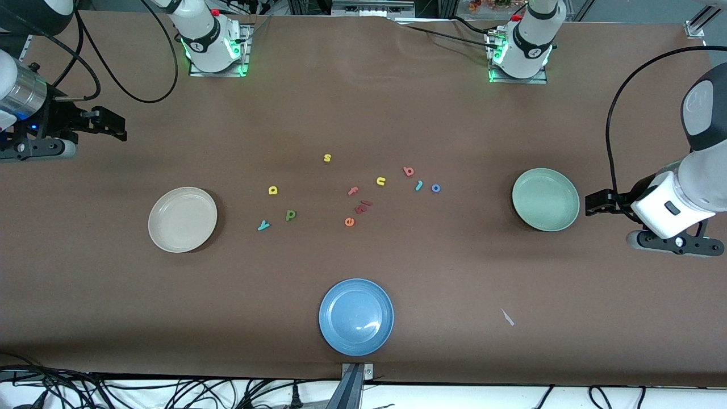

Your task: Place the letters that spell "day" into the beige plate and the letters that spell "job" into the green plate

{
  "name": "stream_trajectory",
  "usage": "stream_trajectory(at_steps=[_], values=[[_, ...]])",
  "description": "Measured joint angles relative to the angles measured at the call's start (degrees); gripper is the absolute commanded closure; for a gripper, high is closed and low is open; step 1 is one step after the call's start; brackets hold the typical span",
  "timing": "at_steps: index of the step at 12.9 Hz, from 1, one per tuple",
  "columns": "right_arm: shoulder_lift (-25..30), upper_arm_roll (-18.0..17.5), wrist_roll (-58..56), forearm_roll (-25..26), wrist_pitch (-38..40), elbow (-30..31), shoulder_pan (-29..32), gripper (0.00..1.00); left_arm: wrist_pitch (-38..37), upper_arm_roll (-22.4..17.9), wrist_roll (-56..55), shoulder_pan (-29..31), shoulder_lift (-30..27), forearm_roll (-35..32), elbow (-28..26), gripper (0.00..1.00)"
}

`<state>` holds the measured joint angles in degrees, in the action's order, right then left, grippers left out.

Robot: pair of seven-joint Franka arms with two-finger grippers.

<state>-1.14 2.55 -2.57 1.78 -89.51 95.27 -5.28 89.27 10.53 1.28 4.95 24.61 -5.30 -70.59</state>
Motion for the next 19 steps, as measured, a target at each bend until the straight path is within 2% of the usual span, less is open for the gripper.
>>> stream_trajectory(at_steps=[19], values=[[-0.5, -0.6, 0.0, -0.3, 1.3, 0.0, -0.2, 0.00, -0.1, 0.0, 0.0, 1.1, 0.0, 0.0, -0.5, 0.00]])
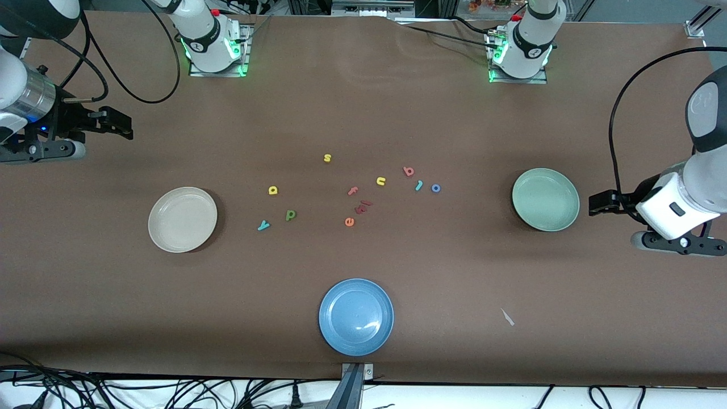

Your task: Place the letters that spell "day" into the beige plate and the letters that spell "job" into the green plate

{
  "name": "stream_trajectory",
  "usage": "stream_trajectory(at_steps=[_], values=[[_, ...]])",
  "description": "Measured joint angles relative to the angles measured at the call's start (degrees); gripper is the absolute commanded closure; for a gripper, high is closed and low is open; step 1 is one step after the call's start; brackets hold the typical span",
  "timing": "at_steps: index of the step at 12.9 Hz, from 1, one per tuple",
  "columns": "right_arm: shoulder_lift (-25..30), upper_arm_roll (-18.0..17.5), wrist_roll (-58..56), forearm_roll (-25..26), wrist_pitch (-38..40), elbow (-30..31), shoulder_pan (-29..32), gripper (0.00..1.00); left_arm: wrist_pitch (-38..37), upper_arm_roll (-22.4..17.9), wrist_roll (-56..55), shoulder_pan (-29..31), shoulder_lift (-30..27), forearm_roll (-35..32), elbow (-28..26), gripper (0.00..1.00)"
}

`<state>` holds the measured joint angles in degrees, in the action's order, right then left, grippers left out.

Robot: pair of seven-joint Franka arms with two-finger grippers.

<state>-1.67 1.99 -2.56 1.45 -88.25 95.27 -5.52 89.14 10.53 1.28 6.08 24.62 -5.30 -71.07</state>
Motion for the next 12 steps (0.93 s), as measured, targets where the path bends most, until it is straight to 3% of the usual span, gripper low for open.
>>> stream_trajectory(at_steps=[8, 12], values=[[-0.2, -4.9, 0.1, -0.3, 1.0, 0.0, -0.9, 0.00, 0.0, 0.2, 0.0, 0.0, 0.1, 0.3, -1.0, 0.00], [-1.7, -5.3, 2.9, -2.1, 1.0, 0.1, -3.4, 0.00, -0.1, 0.8, -0.1, -0.4, 0.2, 4.3, -5.3, 0.00]])
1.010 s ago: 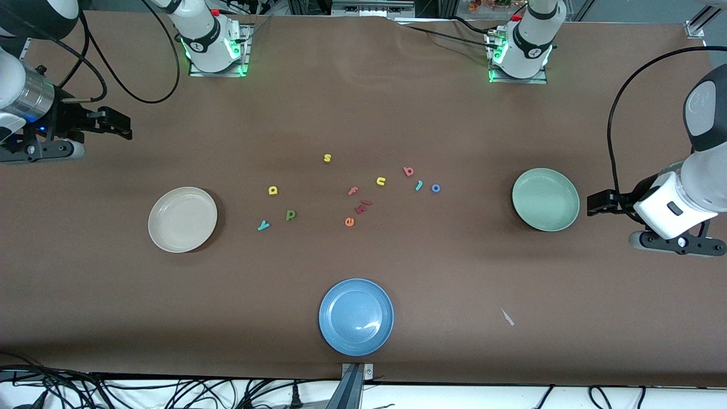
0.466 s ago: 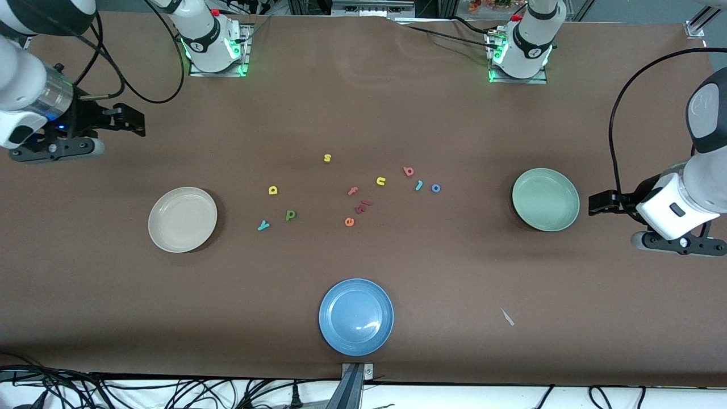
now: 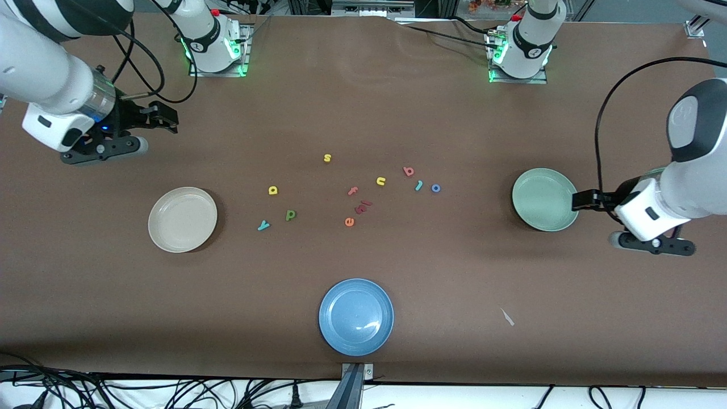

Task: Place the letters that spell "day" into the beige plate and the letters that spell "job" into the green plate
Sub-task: 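Move the left gripper and the right gripper toward the scattered letters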

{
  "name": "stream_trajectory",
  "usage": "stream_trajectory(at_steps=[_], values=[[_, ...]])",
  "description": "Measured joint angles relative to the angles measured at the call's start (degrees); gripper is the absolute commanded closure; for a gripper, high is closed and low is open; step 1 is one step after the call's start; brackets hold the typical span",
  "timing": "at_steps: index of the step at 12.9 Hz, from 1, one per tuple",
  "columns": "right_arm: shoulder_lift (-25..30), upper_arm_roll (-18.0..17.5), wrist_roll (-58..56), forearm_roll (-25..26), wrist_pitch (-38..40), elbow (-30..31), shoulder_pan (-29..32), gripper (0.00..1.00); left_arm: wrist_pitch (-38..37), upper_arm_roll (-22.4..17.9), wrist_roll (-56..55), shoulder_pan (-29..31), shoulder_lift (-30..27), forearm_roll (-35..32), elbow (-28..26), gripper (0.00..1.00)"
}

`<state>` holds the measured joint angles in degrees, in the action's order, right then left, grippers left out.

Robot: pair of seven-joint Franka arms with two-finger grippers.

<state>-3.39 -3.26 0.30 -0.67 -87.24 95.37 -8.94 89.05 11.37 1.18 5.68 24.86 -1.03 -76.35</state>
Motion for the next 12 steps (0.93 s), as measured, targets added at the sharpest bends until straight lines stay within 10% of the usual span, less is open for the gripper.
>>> stream_trajectory(at_steps=[6, 12], values=[[-1.6, -4.4, 8.1, -0.4, -10.7, 6.4, -2.0, 0.00, 2.6, 1.2, -11.5, -6.7, 1.6, 5.9, -7.0, 0.02], [-10.3, -7.2, 9.2, -0.4, -20.4, 9.0, -2.4, 0.00, 27.0, 1.5, -26.9, -14.7, 3.9, 7.4, -22.2, 0.01]])
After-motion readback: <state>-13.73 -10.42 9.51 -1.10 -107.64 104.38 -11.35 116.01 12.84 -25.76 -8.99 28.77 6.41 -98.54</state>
